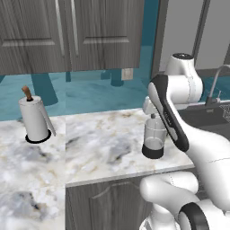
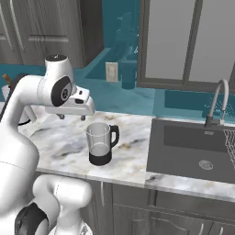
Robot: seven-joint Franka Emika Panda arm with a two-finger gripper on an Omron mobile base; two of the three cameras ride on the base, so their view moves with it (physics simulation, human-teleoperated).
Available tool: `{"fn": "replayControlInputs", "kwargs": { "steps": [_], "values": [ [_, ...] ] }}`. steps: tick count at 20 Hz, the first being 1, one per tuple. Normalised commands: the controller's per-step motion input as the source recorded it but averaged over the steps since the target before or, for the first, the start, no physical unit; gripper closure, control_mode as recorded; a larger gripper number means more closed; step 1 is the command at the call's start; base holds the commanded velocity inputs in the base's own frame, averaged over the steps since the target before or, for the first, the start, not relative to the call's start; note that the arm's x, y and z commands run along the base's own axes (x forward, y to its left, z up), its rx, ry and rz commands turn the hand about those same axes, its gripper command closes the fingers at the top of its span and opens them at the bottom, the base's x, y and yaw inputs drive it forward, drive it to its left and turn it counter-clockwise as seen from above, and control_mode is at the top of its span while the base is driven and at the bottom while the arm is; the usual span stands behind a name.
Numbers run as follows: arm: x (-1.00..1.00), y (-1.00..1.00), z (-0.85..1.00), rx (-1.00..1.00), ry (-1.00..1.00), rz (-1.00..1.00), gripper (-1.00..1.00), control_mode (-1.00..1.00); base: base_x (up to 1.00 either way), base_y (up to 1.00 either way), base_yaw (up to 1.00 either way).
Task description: Turn on the sink faucet and place the jug under the water for a few seconds to fill it up.
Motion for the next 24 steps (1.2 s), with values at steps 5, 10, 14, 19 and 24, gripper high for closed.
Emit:
{"fn": "replayControlInputs", "kwargs": {
  "steps": [5,10,14,19,24],
  "values": [
    [-0.39,0.0,-0.08,0.0,0.0,0.0,-1.0,-1.0,0.0,0.0,0.0],
    [-0.43,0.0,0.0,0.0,-0.02,0.03,-1.0,-1.0,0.0,0.0,0.0],
    [-0.15,0.0,0.0,0.0,0.0,0.02,-1.0,-1.0,0.0,0.0,0.0],
    [0.0,0.0,0.0,0.0,0.0,0.0,-1.0,-1.0,0.0,0.0,0.0],
    [-0.17,0.02,0.0,0.0,0.0,0.02,-1.0,-1.0,0.0,0.0,0.0]
  ]
}}
